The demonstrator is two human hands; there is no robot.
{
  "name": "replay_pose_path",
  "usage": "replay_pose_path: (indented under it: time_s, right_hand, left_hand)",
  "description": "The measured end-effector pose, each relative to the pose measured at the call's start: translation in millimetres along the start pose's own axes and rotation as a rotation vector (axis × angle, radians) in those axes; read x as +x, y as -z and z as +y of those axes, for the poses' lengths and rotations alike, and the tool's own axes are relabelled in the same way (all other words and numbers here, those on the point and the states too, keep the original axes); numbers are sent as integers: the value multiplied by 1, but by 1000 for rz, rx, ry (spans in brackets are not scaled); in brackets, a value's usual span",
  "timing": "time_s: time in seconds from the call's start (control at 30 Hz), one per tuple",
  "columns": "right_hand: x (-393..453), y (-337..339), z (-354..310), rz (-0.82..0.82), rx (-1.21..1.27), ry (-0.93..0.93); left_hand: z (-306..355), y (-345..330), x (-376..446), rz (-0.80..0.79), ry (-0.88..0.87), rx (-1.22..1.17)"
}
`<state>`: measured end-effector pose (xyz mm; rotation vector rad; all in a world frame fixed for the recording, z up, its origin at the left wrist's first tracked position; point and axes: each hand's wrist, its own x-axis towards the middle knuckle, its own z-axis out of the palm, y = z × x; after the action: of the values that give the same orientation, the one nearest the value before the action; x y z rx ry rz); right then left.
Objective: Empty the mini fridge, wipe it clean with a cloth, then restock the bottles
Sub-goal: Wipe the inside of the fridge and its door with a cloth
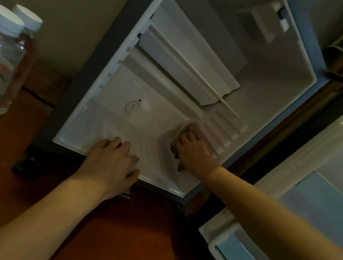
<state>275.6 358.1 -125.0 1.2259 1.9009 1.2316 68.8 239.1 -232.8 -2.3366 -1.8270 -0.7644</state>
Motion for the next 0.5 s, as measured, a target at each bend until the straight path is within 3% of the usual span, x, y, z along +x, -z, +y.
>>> replay_pose_path:
  time_s: [0.27, 0.43, 0.5]
  right_hand:
    - [45, 0, -1, 39, -162, 42]
    - [12, 7, 1, 1, -73, 21]
    - [-7, 7, 2, 70, 16, 2]
  left_hand:
    - [4, -2, 7, 32, 41, 44]
    - [4, -6, 4, 51, 52, 32]
    - [5, -7, 3, 40, 45, 30]
